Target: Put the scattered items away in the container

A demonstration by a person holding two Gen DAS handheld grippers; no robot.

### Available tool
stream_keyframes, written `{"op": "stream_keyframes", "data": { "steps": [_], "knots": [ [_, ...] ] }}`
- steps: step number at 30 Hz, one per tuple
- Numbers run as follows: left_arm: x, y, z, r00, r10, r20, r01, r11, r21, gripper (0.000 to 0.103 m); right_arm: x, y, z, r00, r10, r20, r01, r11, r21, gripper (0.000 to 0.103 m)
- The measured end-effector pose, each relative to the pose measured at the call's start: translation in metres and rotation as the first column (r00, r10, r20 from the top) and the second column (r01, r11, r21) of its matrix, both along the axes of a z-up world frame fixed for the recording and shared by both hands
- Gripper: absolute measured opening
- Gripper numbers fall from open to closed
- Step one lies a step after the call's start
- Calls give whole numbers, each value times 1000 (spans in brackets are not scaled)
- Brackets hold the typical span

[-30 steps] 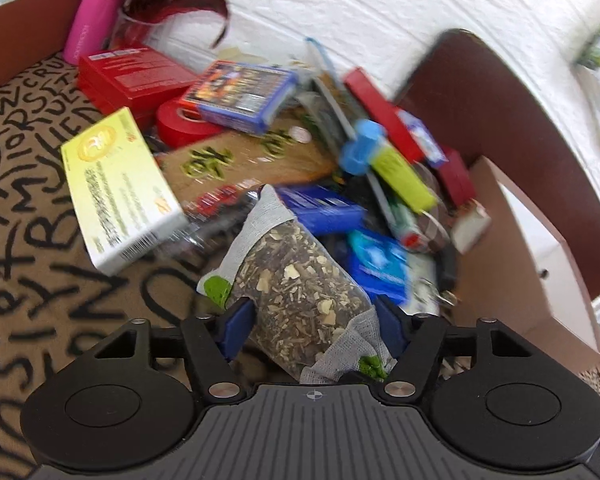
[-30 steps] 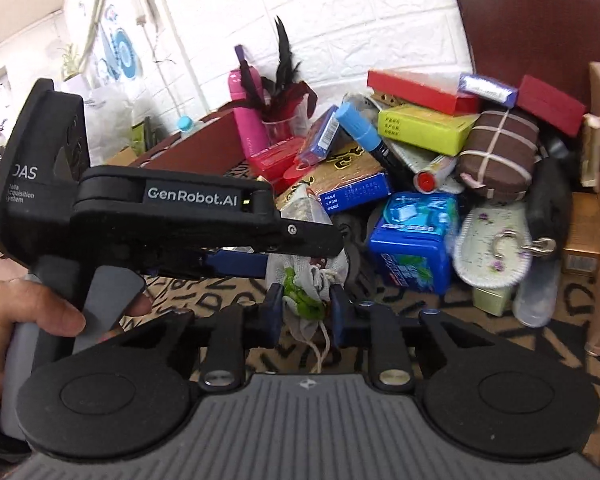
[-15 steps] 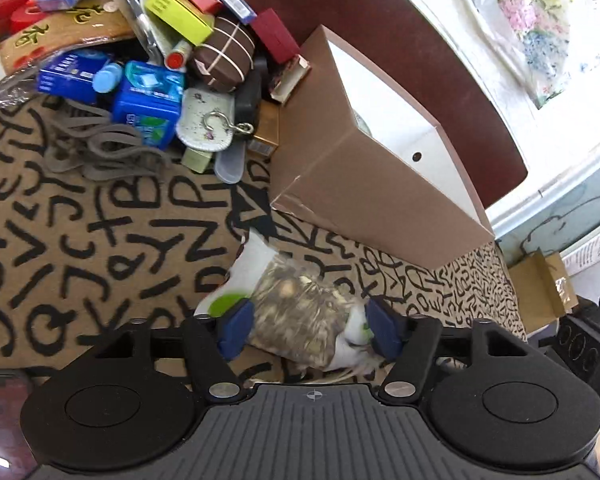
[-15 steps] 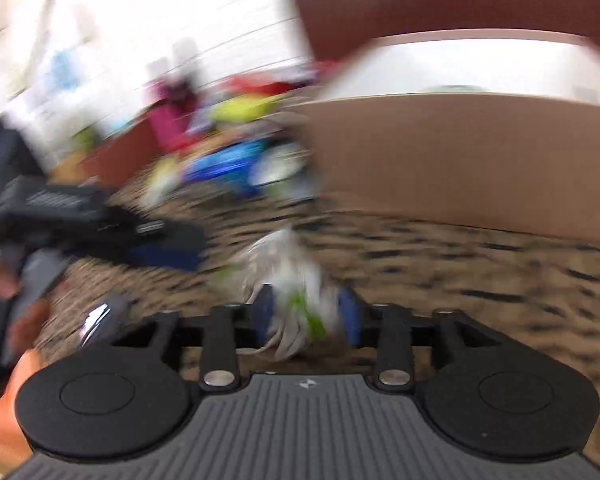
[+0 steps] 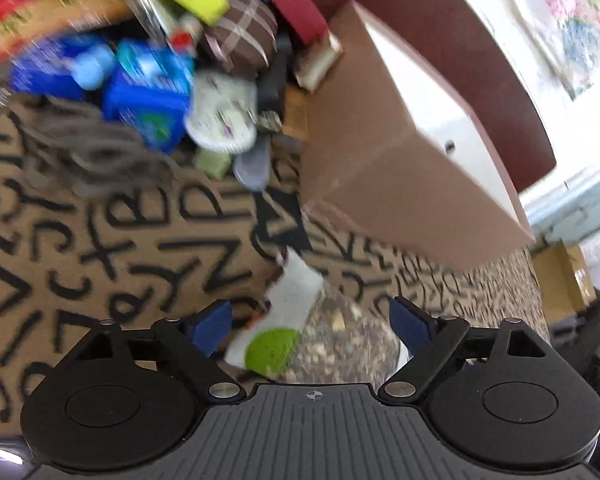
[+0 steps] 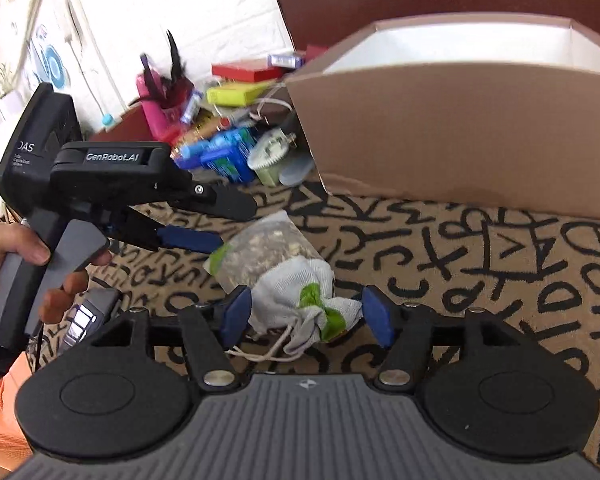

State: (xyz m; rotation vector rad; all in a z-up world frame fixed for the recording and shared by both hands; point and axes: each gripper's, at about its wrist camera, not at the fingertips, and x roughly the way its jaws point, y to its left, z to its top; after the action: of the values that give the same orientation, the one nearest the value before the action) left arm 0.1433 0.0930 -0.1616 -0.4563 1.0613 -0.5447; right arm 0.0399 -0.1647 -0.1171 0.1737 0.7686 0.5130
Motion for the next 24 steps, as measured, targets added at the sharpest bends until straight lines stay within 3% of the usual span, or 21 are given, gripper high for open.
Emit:
{"op": "stream_keyframes", "data": {
  "steps": [4, 9, 12, 19, 24],
  "knots": [
    [-2, -7, -5, 999, -36, 2, 36, 999, 2, 95, 3, -8, -8, 999, -15, -42, 16, 1000, 20, 65],
    [-10, -9, -1, 996, -78, -35, 77, 996, -34, 89, 2, -24, -9, 995, -86, -50, 87, 996, 30, 66],
    [-16, -11, 3, 993, -110, -32, 108, 993, -44, 90, 1, -28, -12, 995, -66, -81, 72, 995, 71, 67],
    [-8, -10, -8, 997, -53, -64, 47, 995, -89, 92, 10, -18, -13, 996, -52, -75, 58, 995, 79, 67],
    [-10, -14, -4, 996, -75, -45, 73, 996, -47, 85, 15, -15, -14, 996, -46, -76, 53, 993, 106, 64]
  ]
}}
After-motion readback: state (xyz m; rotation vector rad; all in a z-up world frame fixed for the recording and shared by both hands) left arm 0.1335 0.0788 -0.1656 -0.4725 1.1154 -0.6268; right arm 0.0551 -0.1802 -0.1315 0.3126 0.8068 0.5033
